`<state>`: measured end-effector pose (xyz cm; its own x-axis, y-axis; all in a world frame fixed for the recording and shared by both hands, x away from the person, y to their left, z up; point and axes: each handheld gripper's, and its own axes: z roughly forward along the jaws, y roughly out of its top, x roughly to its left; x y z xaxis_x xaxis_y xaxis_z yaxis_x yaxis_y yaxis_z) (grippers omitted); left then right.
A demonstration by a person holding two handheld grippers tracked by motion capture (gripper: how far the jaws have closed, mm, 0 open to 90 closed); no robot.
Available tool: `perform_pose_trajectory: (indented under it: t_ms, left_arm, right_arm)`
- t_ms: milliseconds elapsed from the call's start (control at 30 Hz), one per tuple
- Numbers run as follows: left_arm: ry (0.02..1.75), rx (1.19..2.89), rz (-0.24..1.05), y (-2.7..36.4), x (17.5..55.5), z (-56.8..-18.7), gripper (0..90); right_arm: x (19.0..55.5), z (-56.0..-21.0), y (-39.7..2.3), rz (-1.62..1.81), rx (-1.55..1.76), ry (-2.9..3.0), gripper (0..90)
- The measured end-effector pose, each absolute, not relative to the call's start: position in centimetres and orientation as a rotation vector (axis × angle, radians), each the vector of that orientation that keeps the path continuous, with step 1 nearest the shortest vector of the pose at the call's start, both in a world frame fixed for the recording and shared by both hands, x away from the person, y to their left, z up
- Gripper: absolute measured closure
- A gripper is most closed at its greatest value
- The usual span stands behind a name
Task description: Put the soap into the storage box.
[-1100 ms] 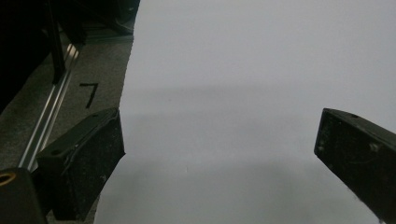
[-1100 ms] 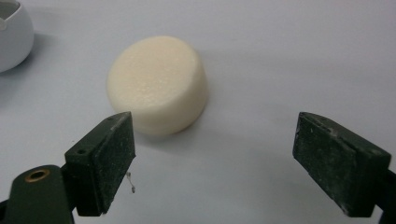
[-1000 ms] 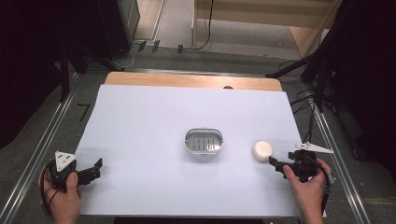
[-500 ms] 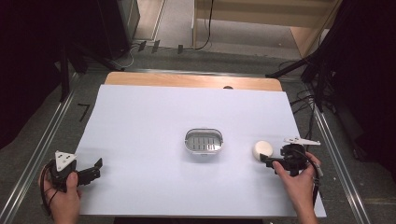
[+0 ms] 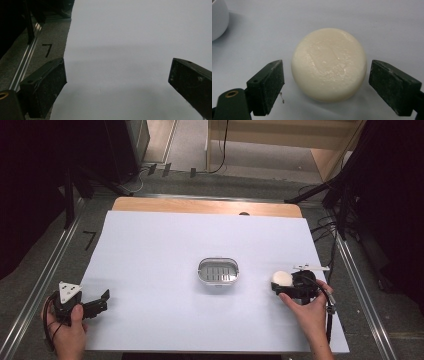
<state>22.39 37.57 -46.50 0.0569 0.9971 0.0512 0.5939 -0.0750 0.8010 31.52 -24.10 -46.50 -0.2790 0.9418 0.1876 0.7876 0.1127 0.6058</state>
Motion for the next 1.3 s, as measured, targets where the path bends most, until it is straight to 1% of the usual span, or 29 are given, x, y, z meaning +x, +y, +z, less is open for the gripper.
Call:
perform_pose_trajectory:
  t_ms: [233, 433, 867, 1300]
  left_arm:
    - [1.600, 1.736, 0.856, 37.6, 22.4, -46.5, 2.1]
    - [1.602, 1.734, 0.854, 37.6, 22.4, -46.5, 2.1]
    - [1.600, 1.736, 0.850, 37.6, 22.4, -46.5, 2.1]
    - [1.603, 1.737, 0.846, 37.6, 22.5, -46.5, 2.1]
  right_arm:
    - [32.0, -47.0, -23.4, 0.870, 1.732, 2.139, 16.3]
    - [32.1, -47.1, -23.1, 0.829, 1.732, 2.116, 24.0]
    - [31.9, -46.8, -22.7, 0.859, 1.725, 2.123, 24.7]
    - [31.9, -44.9, -21.1, 0.914, 1.648, 2.163, 24.7]
